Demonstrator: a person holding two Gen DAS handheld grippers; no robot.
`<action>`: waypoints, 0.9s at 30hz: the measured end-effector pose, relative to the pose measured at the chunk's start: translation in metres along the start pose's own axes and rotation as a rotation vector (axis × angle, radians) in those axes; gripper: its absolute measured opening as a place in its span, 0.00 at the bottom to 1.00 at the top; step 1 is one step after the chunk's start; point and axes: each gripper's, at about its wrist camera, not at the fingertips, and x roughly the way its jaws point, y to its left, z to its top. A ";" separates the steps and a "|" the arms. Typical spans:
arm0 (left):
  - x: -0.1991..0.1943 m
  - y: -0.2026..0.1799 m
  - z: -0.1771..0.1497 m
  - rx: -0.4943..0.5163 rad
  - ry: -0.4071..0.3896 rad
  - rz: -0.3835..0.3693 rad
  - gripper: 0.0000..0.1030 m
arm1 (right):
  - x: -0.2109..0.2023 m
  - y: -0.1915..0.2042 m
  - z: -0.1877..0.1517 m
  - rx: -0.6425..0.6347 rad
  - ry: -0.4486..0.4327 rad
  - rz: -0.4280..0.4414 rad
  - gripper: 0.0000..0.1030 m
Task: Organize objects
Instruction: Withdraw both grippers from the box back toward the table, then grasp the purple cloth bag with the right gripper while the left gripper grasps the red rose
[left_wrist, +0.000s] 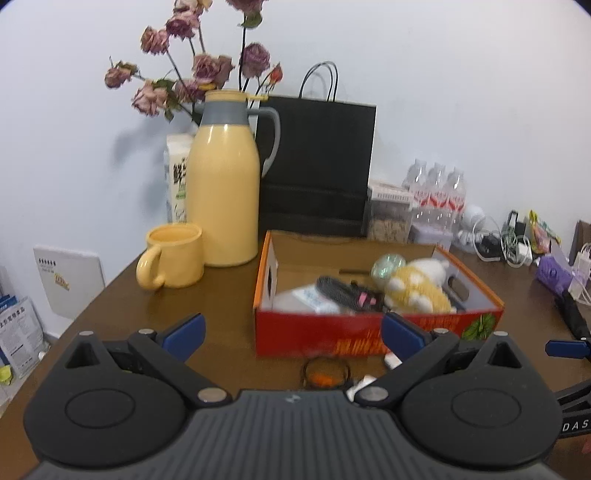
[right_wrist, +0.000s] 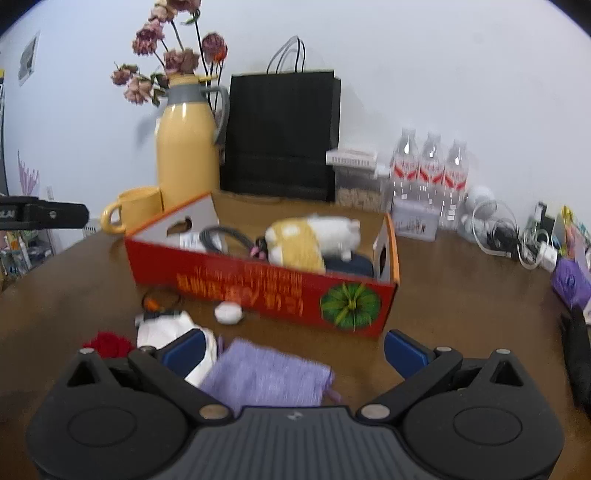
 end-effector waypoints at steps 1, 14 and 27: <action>-0.001 0.001 -0.004 -0.002 0.007 0.001 1.00 | 0.000 0.000 -0.004 0.002 0.013 0.002 1.00; -0.004 0.017 -0.046 -0.041 0.108 -0.008 1.00 | 0.040 0.026 -0.039 0.022 0.187 0.042 1.00; -0.004 0.011 -0.053 -0.055 0.131 -0.021 1.00 | 0.039 0.025 -0.043 0.030 0.155 0.040 1.00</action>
